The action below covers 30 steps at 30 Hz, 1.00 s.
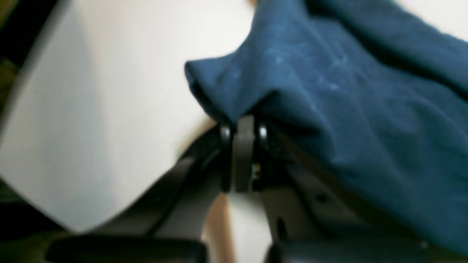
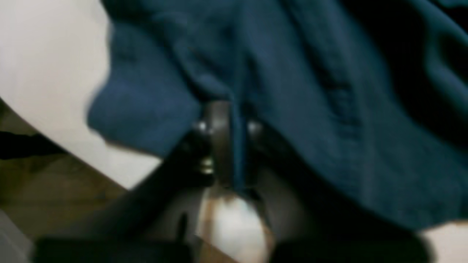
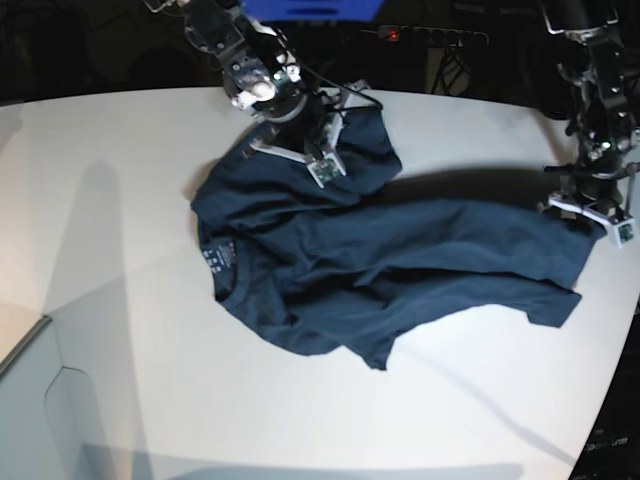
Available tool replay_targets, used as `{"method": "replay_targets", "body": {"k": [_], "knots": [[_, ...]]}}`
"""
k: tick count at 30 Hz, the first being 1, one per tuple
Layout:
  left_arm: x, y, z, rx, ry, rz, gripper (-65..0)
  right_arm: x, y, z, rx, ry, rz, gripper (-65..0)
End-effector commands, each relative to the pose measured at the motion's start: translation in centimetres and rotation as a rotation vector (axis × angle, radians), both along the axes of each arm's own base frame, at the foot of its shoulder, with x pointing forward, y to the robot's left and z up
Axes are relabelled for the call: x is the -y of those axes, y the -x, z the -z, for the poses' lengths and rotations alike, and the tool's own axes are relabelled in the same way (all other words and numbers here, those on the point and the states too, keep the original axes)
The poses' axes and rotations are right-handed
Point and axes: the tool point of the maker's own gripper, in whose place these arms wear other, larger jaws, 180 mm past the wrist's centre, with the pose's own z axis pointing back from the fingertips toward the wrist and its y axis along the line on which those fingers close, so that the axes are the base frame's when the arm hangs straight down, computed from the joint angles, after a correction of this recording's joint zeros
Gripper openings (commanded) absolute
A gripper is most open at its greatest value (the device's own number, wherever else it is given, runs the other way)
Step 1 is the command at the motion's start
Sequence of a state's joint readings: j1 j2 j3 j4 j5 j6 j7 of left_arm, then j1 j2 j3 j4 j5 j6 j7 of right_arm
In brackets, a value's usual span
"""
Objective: Layout the t-shirt on the table in an organized manner, then fold the t-shirt properly
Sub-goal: 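Pull the held shirt edges apart to spread the shirt, then regrasp the shirt edges with both grippers, adjusting the left grip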
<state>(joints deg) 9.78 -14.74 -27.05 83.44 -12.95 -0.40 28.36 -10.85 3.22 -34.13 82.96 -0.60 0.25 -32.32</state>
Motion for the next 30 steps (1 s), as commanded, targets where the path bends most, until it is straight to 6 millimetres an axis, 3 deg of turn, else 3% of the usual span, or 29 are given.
{"method": "replay_targets", "body": {"k": [1,5,8,11,13,19,24,30], "knots": [[-0.8,-1.0,-2.5,0.062,-0.049,0.012,-65.0,-0.3,-0.5,-1.3,0.03,-0.023,-0.001,-65.0],[-1.6,-1.7,-4.7,0.092,-0.099,0.033,-65.0,0.4,-1.8,-5.7,0.148,-0.064,-0.001,-65.0],[-2.6,-2.0,-5.3,0.078,-0.157,0.044,-64.9,2.3,-3.6,-9.3,0.244,-0.088,0.054,-65.0],[-2.2,-2.4,-5.1,0.032,-0.248,0.104,-64.4,4.9,-5.5,-12.1,0.328,-0.096,0.14,-65.0],[-0.9,-3.1,-5.0,0.011,-0.304,0.171,-61.3,6.7,-6.5,-13.2,0.364,-0.085,0.188,-65.0],[2.0,-7.4,-7.3,0.039,-0.464,0.279,-51.2,10.5,-8.6,-14.2,0.415,-0.046,0.282,-65.0],[4.8,-11.4,-9.9,0.106,-0.524,0.317,-46.8,11.6,-9.4,-14.8,0.436,-0.035,0.311,-65.0],[7.4,-12.2,-10.6,0.148,-0.508,0.308,-43.1,11.4,-9.5,-14.8,0.438,-0.039,0.308,-65.0]]}}
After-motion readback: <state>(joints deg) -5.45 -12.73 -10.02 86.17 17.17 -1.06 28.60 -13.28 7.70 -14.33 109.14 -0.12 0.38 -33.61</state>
